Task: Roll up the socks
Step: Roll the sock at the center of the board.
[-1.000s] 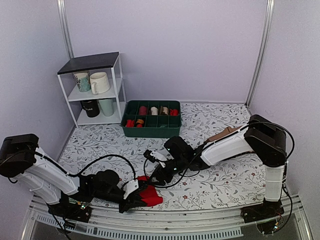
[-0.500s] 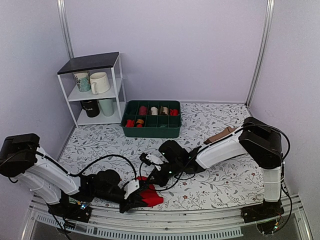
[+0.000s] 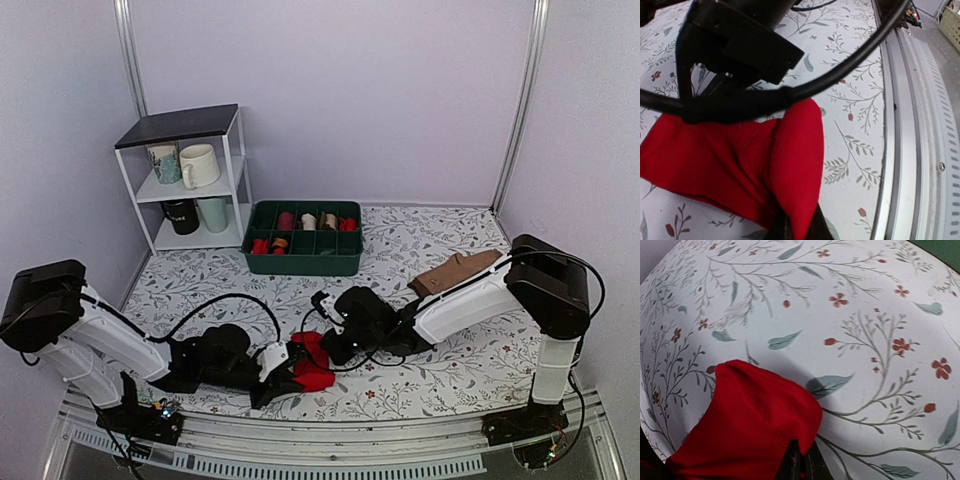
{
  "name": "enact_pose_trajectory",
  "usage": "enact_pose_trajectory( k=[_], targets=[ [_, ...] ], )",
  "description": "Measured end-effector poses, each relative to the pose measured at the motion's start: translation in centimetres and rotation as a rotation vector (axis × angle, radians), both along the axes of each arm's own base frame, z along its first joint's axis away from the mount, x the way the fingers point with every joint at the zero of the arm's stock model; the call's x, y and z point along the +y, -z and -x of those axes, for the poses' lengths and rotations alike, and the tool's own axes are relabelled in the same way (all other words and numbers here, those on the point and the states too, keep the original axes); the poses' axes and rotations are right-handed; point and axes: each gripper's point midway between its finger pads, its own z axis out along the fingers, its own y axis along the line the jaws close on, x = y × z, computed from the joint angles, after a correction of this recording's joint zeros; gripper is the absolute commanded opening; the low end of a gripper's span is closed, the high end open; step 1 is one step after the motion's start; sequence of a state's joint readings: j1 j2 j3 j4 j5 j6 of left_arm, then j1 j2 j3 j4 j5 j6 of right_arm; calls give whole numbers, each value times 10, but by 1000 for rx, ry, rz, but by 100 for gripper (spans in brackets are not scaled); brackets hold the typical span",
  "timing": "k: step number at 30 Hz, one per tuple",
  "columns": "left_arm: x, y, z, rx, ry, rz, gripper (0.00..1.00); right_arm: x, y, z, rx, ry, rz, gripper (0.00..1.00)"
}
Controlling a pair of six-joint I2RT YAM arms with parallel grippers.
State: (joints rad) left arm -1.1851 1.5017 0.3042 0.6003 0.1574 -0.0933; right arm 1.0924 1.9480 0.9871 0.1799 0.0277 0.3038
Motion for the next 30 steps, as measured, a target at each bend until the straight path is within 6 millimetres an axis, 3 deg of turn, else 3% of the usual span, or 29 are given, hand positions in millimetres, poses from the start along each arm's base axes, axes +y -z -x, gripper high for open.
enact_pose_trajectory(
  k=[7,18,30],
  targets=[
    [-9,10,-16,1,39,-19,0,-16,0,-13,-17,110,14,0],
    [-20,13,-9,138,112,10,0,-18,-1,-13,-32,91,27,2],
    [-21,17,-8,375,27,6,0,-20,-1,-11,-29,49,36,1]
  ],
)
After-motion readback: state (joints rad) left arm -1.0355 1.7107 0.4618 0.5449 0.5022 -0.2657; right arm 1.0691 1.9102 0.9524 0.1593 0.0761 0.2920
